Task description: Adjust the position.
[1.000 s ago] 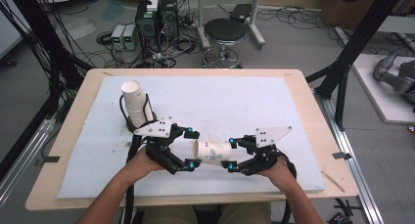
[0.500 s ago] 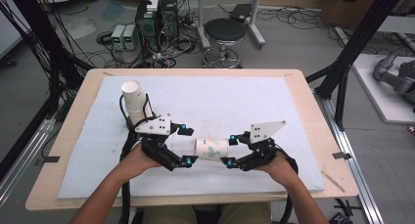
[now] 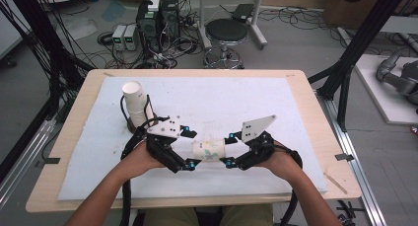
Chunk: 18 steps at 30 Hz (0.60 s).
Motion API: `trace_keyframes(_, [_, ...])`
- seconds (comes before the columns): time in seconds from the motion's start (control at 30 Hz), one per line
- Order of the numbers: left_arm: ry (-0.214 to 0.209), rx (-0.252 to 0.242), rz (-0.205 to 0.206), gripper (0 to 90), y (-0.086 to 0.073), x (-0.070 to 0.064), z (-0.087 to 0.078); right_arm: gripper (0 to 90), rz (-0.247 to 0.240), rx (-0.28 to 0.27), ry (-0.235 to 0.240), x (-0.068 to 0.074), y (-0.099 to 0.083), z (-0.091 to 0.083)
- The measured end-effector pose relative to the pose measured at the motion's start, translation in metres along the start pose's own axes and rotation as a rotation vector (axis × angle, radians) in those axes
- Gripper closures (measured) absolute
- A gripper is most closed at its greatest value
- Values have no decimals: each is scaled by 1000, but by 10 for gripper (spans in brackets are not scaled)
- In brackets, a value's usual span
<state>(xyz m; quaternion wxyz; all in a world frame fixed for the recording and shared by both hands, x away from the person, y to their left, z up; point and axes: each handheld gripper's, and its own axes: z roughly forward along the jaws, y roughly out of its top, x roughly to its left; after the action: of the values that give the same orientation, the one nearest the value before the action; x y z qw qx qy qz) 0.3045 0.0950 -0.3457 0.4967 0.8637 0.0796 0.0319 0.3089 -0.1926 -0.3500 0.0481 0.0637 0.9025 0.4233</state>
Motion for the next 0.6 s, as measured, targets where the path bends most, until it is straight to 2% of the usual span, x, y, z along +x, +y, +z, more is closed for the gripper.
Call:
trace_keyframes(0.17, [-8,42,23,171,4,0,6,390,-24,48,-9,-1,10,-1])
trace_keyframes(0.37, [-8,80,42,172,10,1,11,391,-65,134,-17,0,21,3])
trace_keyframes(0.6, [-10,139,56,183,12,3,16,392,-103,209,-27,1,34,7])
